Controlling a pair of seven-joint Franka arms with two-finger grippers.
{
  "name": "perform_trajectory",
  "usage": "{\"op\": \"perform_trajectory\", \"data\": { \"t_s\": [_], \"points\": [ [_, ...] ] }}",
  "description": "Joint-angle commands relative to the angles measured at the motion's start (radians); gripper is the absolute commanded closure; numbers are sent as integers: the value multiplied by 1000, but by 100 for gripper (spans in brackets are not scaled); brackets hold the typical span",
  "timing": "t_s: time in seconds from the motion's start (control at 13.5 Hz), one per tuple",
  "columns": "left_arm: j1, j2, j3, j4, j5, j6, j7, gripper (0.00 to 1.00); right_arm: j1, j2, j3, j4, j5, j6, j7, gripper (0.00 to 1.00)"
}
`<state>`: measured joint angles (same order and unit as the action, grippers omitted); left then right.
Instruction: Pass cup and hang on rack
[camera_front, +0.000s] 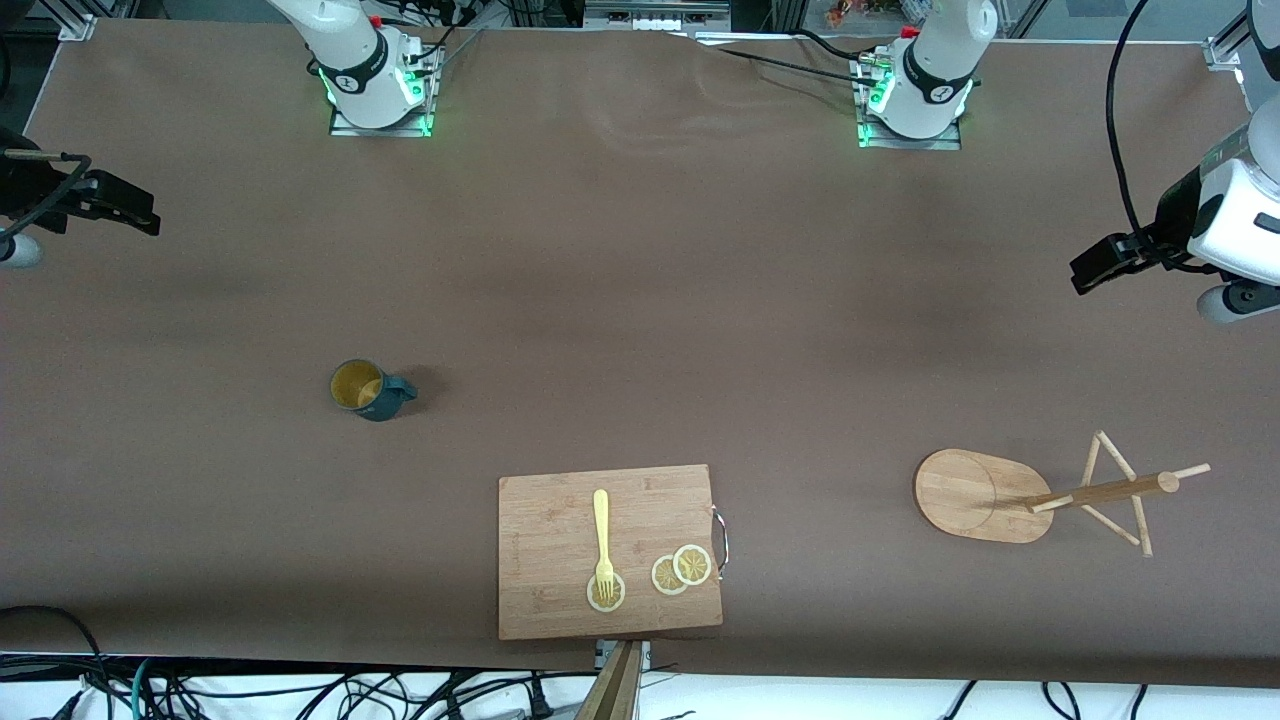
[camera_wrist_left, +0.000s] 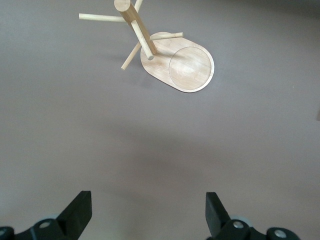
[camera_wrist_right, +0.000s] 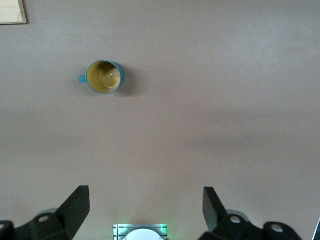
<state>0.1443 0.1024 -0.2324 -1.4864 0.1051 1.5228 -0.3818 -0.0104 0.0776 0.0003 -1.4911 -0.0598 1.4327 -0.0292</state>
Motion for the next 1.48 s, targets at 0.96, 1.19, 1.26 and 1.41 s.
{"op": "perform_trajectory", "data": {
  "t_s": [0.96,1.19,1.26,1.41],
  "points": [
    [0,13,-1,31,11,-16,-8,0,-13,163,14,-342,60,464,2,0],
    [-8,17,-1,31,11,-16,-9,0,-8,175,20,-460,61,670,3,0],
    [-8,28,-1,31,13,-16,-9,0,-5,185,35,-486,63,725,3,0],
    [-9,49,-2,32,16,-13,-12,0,-3,214,46,-527,63,823,56,0]
  ]
}}
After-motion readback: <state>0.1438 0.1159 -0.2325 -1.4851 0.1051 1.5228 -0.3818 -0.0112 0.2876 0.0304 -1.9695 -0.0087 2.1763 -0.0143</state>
